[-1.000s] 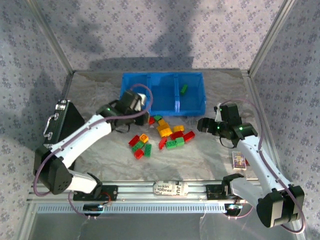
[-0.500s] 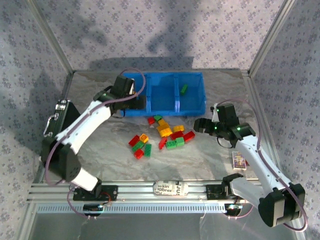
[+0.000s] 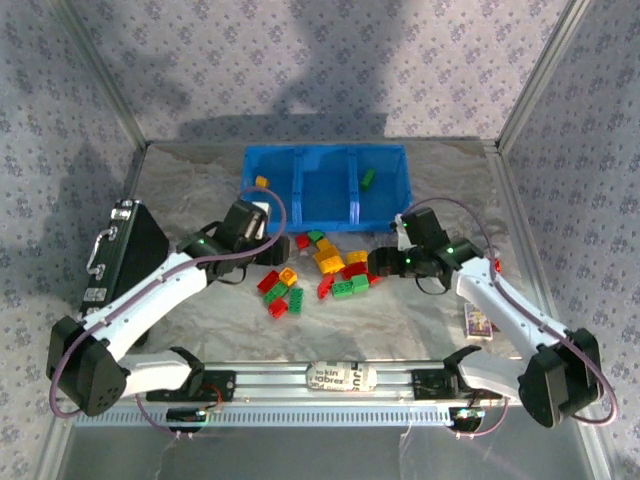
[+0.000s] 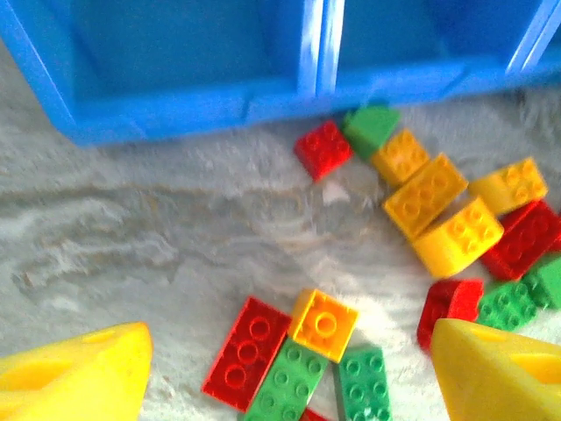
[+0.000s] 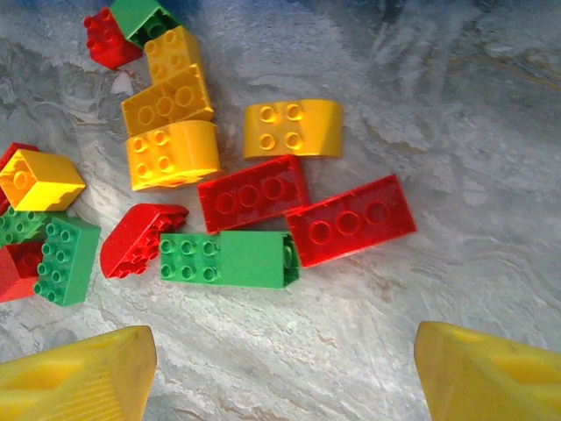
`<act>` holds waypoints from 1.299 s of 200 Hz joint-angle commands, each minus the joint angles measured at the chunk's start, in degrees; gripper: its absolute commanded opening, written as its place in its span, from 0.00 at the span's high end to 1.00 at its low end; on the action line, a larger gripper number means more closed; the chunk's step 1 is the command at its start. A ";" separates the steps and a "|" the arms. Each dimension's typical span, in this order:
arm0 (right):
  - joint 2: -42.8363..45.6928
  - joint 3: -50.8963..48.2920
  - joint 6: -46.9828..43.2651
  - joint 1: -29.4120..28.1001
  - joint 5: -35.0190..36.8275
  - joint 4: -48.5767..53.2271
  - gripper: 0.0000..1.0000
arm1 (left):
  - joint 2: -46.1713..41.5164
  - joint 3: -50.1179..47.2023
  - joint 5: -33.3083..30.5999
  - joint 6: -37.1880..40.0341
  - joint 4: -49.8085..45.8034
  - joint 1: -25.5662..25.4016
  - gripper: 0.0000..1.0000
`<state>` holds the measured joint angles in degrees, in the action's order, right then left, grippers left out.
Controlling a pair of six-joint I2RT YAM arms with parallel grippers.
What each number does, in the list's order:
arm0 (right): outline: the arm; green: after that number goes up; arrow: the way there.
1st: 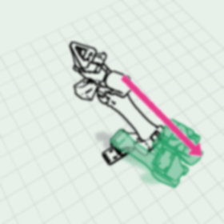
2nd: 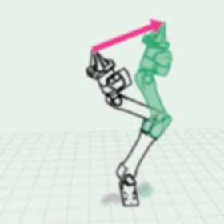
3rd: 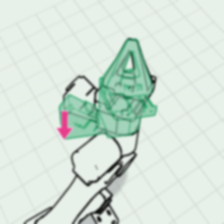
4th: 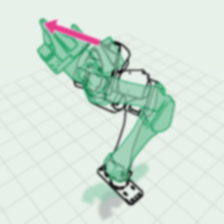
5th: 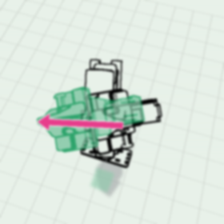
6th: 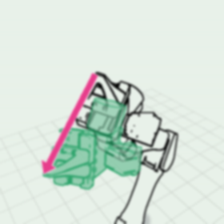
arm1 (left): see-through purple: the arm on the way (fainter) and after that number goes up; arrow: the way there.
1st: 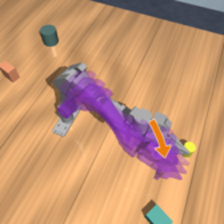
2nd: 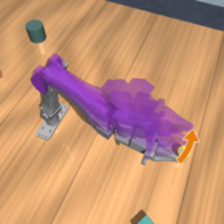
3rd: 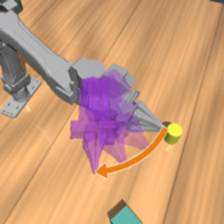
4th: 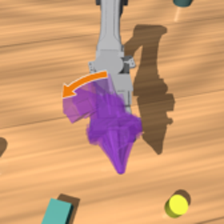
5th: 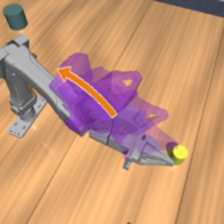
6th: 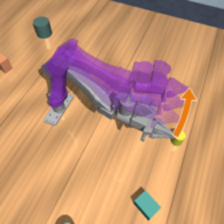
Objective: Sort the legos into containers by color
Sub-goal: Place the lego in the container, then pick up the lego from the center of the table.
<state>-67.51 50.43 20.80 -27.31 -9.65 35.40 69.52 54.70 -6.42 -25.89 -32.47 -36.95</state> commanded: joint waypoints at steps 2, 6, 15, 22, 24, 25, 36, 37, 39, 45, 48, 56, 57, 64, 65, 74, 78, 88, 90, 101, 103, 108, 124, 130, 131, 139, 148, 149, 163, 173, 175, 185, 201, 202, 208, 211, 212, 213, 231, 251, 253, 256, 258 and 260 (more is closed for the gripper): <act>-2.90 4.74 -1.55 -2.78 3.44 1.05 0.22 | -0.76 -3.49 3.76 -2.15 2.15 -0.32 0.20; -3.40 5.24 -1.47 -3.17 3.73 1.05 0.22 | -0.24 -3.71 3.89 -2.15 2.12 -0.36 0.20; -4.15 5.93 -1.14 -4.05 4.06 0.86 0.22 | 1.24 -3.73 3.83 -1.78 1.66 -0.83 0.20; -4.62 6.35 -0.96 -4.58 4.20 0.62 0.23 | 2.46 -3.48 3.56 -1.37 1.41 -1.35 0.22; -4.67 6.41 -0.87 -4.77 4.33 0.61 0.23 | 2.95 -3.40 3.53 -1.18 1.37 -1.50 0.22; -4.75 6.46 -0.86 -4.86 4.35 0.58 0.23 | 3.19 -3.38 3.52 -1.14 1.36 -1.57 0.22; -5.07 6.77 -0.46 -5.49 4.72 0.33 0.23 | 5.62 -2.82 3.13 -0.54 1.40 -2.52 0.25; -5.09 6.78 -0.42 -5.56 4.79 0.30 0.23 | 5.89 -2.78 3.10 -0.46 1.42 -2.60 0.25; -5.09 6.78 -0.37 -5.61 4.85 0.29 0.23 | 6.38 -2.59 3.08 -0.36 1.44 -2.84 0.25; -5.17 6.72 -0.19 -5.82 4.97 0.21 0.23 | 7.92 -2.14 3.14 0.08 1.61 -3.30 0.26; -5.06 6.70 -0.15 -5.88 5.05 0.20 0.23 | 8.70 -1.85 3.23 0.32 1.74 -3.46 0.26; -5.02 6.54 0.03 -5.92 5.14 0.28 0.24 | 10.92 -0.96 3.29 0.84 1.80 -4.12 0.27; -5.01 6.49 0.07 -5.96 5.16 0.28 0.24 | 11.18 -0.85 3.31 0.93 1.79 -4.19 0.27; -4.79 6.36 0.11 -6.00 5.30 0.37 0.24 | 13.09 -0.01 3.34 1.37 1.84 -4.65 0.27; -4.77 6.35 0.12 -6.00 5.28 0.37 0.24 | 13.31 0.11 3.34 1.46 1.82 -4.68 0.27; -4.32 5.88 0.21 -6.05 5.55 0.64 0.24 | 15.61 1.21 3.34 2.03 1.60 -5.20 0.28; -3.96 5.74 0.21 -6.10 5.65 0.71 0.24 | 16.56 1.51 3.19 2.20 1.46 -5.40 0.28; -3.33 5.09 0.19 -6.07 5.97 0.88 0.24 | 18.65 2.68 2.56 2.66 1.28 -5.94 0.28; -3.20 5.04 0.20 -6.02 6.09 0.92 0.24 | 19.01 2.82 2.38 2.72 1.34 -6.01 0.29; -2.36 4.35 0.21 -5.76 6.35 1.16 0.24 | 20.66 3.83 1.70 3.09 1.11 -6.28 0.29; -2.19 4.26 0.21 -5.74 6.34 1.19 0.24 | 20.92 3.95 1.59 3.16 1.10 -6.33 0.29; -1.83 3.93 0.25 -5.62 6.35 1.23 0.24 | 21.55 4.29 1.50 3.29 1.16 -6.30 0.30; -0.80 3.03 0.21 -5.05 6.25 1.12 0.24 | 23.34 5.25 1.49 3.63 0.93 -6.46 0.31; -0.49 2.69 0.21 -4.72 6.18 1.06 0.24 | 23.90 5.59 1.42 3.74 0.79 -6.47 0.31; -0.46 2.63 0.21 -4.70 6.16 1.02 0.24 | 23.95 5.68 1.41 3.78 0.81 -6.47 0.31; -0.11 2.32 0.21 -4.42 6.03 1.03 0.25 | 24.55 6.13 1.32 3.89 0.49 -6.48 0.32; 0.22 1.96 0.16 -4.18 5.91 0.95 0.25 | 25.15 6.56 1.23 3.94 0.13 -6.61 0.34; 0.24 1.91 0.19 -4.17 5.89 0.88 0.25 | 25.19 6.60 1.23 3.93 0.04 -6.67 0.34; 0.70 1.45 0.21 -3.78 5.69 0.79 0.25 | 26.00 7.20 0.97 4.08 -0.83 -6.94 0.37; 1.04 1.17 0.13 -3.43 5.60 0.71 0.25 | 26.32 7.56 0.96 4.16 -1.39 -7.25 0.39; 1.10 1.12 0.12 -3.45 5.58 0.72 0.25 | 26.43 7.67 0.94 4.13 -1.48 -7.35 0.39; 1.32 0.83 0.12 -3.06 5.34 0.56 0.25 | 26.78 7.94 0.80 4.25 -1.99 -7.78 0.40; 1.72 0.46 0.19 -2.69 5.12 0.31 0.25 | 27.29 8.39 0.33 4.15 -2.86 -8.41 0.41; 1.70 0.41 0.20 -2.67 5.10 0.30 0.25 | 27.32 8.44 0.30 4.17 -2.91 -8.45 0.41; 1.87 0.26 0.21 -2.54 4.93 0.24 0.25 | 27.47 8.50 0.33 4.16 -3.18 -8.53 0.41; 1.95 0.20 0.21 -2.49 4.94 0.20 0.25 | 27.55 8.50 0.29 4.16 -3.30 -8.57 0.41; 1.95 0.15 0.21 -2.40 4.92 0.20 0.25 | 27.53 8.50 0.32 4.17 -3.34 -8.58 0.41; 1.94 0.17 0.21 -2.40 4.91 0.24 0.25 | 27.57 8.50 0.34 4.17 -3.37 -8.62 0.41; 2.39 -0.29 0.21 -2.07 4.72 0.11 0.25 | 27.61 8.32 0.18 4.08 -3.61 -8.60 0.41; 2.92 -0.60 0.37 -1.78 4.61 0.20 0.25 | 27.84 8.23 -0.09 4.26 -3.71 -8.68 0.41; 2.98 -0.60 0.38 -1.72 4.63 0.15 0.25 | 27.90 8.19 -0.16 4.27 -3.69 -8.67 0.41; 3.06 -0.73 0.38 -1.70 4.60 0.12 0.25 | 27.99 8.19 -0.19 4.35 -3.74 -8.67 0.41; 3.12 -0.79 0.43 -1.63 4.61 0.11 0.25 | 28.03 8.22 -0.22 4.35 -3.78 -8.64 0.41; 3.16 -0.85 0.46 -1.61 4.63 0.15 0.25 | 28.11 8.25 -0.23 4.36 -3.82 -8.66 0.41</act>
<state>-65.82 50.59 20.51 -29.47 -4.56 35.07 96.88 61.58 -5.58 -22.48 -34.13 -45.41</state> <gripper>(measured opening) 0.750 0.588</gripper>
